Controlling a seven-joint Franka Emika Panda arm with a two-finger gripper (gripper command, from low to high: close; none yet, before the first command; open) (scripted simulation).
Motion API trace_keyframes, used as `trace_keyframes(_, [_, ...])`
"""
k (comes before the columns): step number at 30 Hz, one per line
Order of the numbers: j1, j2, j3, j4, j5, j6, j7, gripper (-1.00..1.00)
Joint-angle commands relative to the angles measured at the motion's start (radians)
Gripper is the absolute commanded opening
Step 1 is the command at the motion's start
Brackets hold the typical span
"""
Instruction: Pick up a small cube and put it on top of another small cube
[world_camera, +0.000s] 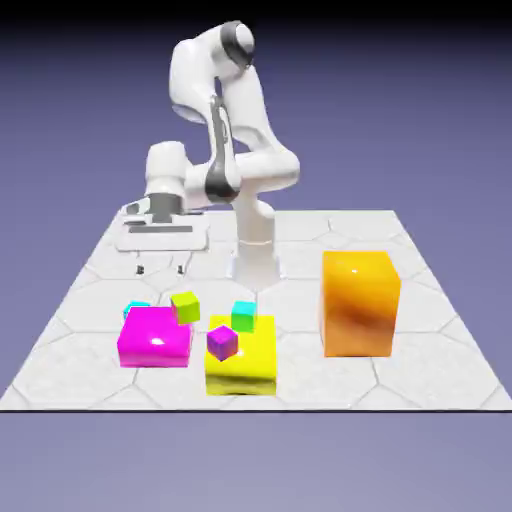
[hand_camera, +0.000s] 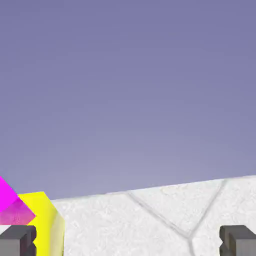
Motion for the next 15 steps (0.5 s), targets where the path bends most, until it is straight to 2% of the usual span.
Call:
trace_keyframes(1, [0.014, 0.004, -0.036, -0.003, -0.004, 0.005, -0.014, 0.0])
trace_keyframes(15, [0.204, 0.054, -0.544, -0.037, -0.067, 0.082, -0.209, 0.0])
